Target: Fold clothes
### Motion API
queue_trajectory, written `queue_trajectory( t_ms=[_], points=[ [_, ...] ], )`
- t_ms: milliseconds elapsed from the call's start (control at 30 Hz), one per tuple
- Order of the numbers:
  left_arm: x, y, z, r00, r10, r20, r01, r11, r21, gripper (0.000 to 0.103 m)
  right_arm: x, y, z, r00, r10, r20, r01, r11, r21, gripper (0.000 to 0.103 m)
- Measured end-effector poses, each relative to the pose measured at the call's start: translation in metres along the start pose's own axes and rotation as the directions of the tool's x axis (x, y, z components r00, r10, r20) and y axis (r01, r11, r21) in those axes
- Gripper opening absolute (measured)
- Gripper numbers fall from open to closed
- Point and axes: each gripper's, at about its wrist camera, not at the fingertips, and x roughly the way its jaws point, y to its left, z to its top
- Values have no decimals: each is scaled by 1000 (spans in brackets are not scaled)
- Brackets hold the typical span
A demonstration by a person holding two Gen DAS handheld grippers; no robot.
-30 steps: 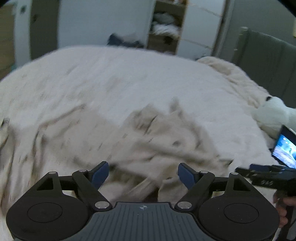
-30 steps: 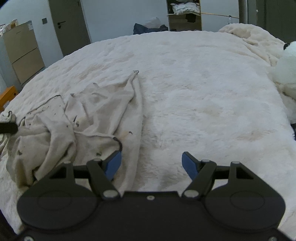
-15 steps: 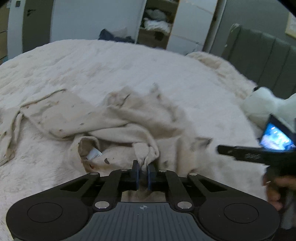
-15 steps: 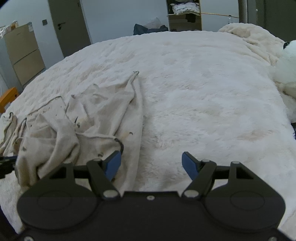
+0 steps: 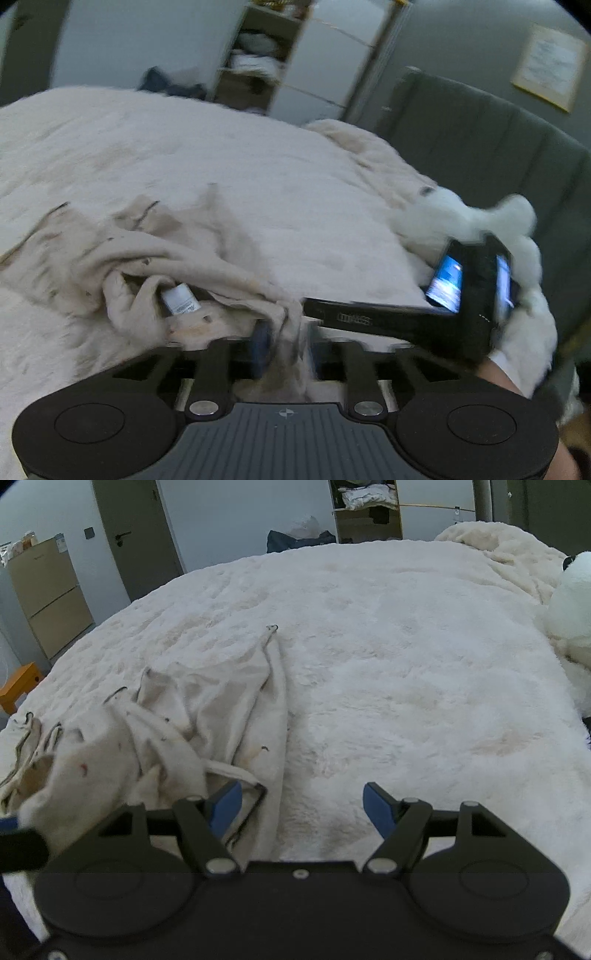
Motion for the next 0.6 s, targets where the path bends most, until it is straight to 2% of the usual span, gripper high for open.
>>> queue_trajectory(
  t_ms=[67,233,400,500,600],
  points=[
    [-4,8,3,1000,19,9,-18,999,-35,66,-2,-4,0,1000,2,4,-2,1000,13,71],
    [-18,20,11,996,76,57,-71,994,-84,80,-2,-8,2,1000,10,9,-10,999,34,71],
    [-21,29,14,985,163,52,-159,984,-80,81,0,-6,2,1000,15,3,-15,1000,21,71],
    [-12,41,7,978,209,1,-208,974,-95,82,2,-6,2,1000,15,-3,-15,1000,22,71],
    [-10,48,-4,976,217,-29,-219,968,-123,82,3,-6,1,1000,12,-10,-12,1000,27,71]
  ],
)
